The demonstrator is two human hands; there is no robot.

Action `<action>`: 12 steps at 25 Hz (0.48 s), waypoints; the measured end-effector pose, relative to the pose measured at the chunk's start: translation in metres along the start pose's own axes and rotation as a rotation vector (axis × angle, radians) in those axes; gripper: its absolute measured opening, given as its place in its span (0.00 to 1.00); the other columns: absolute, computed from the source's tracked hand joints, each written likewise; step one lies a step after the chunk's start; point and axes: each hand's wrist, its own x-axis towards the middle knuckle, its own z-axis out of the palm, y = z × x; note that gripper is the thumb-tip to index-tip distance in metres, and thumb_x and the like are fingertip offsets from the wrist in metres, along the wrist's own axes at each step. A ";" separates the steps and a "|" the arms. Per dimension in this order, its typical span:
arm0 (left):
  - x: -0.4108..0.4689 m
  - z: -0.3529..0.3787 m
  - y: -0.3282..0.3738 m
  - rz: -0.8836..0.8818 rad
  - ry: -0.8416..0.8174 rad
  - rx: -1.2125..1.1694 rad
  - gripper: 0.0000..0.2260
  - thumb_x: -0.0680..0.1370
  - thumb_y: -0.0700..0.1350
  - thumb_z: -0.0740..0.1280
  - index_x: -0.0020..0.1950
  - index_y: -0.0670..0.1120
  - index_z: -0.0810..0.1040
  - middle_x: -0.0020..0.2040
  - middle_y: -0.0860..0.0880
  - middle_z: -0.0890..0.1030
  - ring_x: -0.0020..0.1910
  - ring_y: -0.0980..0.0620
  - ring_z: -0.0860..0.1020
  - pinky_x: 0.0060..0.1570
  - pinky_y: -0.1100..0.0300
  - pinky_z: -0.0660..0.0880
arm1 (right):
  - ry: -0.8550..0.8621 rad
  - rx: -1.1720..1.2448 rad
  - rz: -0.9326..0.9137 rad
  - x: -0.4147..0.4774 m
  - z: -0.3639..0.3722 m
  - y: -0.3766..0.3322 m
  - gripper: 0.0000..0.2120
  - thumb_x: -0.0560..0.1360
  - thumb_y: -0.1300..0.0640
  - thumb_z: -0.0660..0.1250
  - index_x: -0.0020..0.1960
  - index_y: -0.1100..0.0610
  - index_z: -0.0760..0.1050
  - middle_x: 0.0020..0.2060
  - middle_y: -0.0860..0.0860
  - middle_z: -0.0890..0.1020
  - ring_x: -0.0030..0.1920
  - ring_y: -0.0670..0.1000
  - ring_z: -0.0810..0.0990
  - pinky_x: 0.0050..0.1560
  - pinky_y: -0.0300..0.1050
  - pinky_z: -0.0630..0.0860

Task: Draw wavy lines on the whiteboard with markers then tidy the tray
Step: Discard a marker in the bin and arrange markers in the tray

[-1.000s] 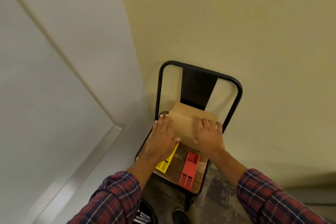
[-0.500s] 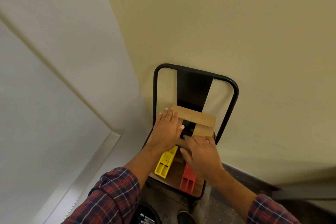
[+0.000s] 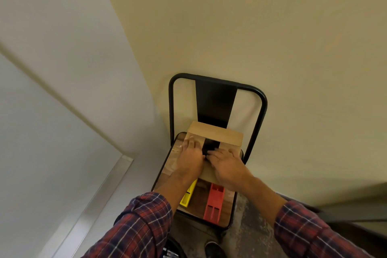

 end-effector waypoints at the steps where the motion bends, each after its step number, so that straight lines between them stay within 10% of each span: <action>1: 0.002 0.000 0.001 -0.008 -0.009 -0.005 0.30 0.86 0.49 0.63 0.83 0.37 0.58 0.83 0.36 0.61 0.84 0.36 0.57 0.82 0.42 0.59 | -0.060 -0.048 -0.035 0.004 -0.005 0.003 0.24 0.83 0.50 0.58 0.78 0.50 0.67 0.78 0.48 0.68 0.80 0.54 0.61 0.77 0.58 0.54; 12: 0.004 -0.007 0.000 -0.039 -0.007 -0.071 0.31 0.84 0.47 0.68 0.82 0.37 0.60 0.80 0.37 0.64 0.80 0.38 0.63 0.79 0.45 0.65 | 0.139 -0.276 -0.069 -0.018 -0.030 0.009 0.11 0.80 0.46 0.64 0.54 0.50 0.81 0.52 0.50 0.83 0.60 0.55 0.79 0.69 0.67 0.66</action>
